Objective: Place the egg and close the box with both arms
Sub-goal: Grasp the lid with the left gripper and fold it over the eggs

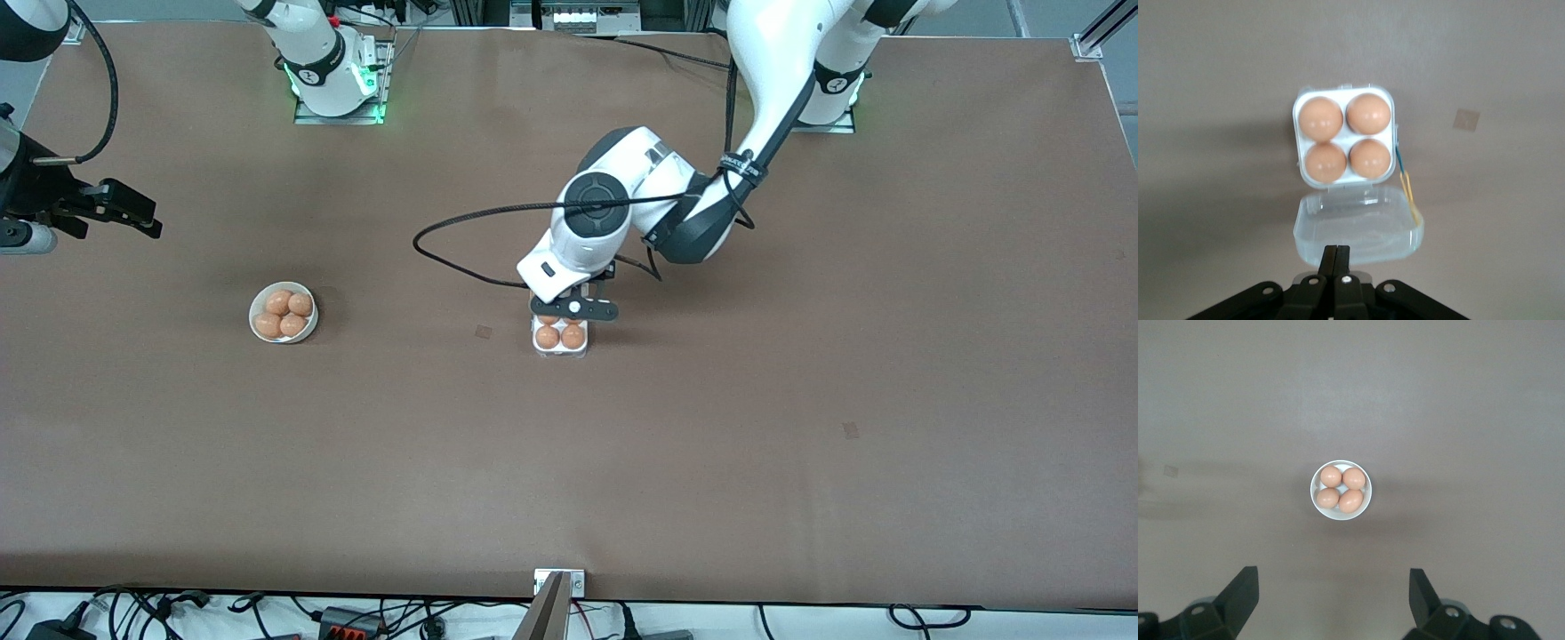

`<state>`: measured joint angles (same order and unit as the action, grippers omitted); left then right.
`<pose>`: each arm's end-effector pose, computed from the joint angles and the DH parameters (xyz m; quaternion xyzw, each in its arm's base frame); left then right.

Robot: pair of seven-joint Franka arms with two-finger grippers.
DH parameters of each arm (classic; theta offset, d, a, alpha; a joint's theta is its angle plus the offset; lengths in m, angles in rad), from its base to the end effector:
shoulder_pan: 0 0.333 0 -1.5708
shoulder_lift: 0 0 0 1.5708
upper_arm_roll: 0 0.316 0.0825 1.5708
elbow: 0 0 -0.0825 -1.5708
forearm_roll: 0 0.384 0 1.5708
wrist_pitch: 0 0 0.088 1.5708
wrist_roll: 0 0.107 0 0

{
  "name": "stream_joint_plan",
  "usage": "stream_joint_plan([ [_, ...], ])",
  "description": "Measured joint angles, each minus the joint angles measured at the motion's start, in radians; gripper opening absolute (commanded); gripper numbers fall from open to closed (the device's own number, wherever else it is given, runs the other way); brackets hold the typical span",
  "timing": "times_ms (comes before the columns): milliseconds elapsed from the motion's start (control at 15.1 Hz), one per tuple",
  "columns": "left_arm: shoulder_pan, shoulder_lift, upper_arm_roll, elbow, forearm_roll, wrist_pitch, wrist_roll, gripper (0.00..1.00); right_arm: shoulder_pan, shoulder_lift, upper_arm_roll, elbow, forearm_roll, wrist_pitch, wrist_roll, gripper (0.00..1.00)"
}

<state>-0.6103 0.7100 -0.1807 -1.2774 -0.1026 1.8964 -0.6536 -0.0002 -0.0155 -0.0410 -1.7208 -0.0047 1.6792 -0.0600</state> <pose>0.5308 -0.5030 0.3315 0.9929 -0.0309 -0.1010 0.0539 0.5539 -0.0234 0.5712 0.9999 0.0097 -0.0131 0.0013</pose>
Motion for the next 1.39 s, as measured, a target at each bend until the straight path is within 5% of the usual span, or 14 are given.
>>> stream_joint_plan([
  [794, -0.042, 0.028, -0.002, -0.028, 0.000, -0.057, 0.064, 0.00, 0.004, -0.009, 0.001, 0.000, 0.000, -0.008, 0.050, 1.00],
  [1390, -0.031, 0.105, 0.021, 0.002, 0.001, 0.018, 0.074, 0.00, 0.008, -0.009, 0.002, 0.000, -0.014, -0.001, 0.050, 1.00],
])
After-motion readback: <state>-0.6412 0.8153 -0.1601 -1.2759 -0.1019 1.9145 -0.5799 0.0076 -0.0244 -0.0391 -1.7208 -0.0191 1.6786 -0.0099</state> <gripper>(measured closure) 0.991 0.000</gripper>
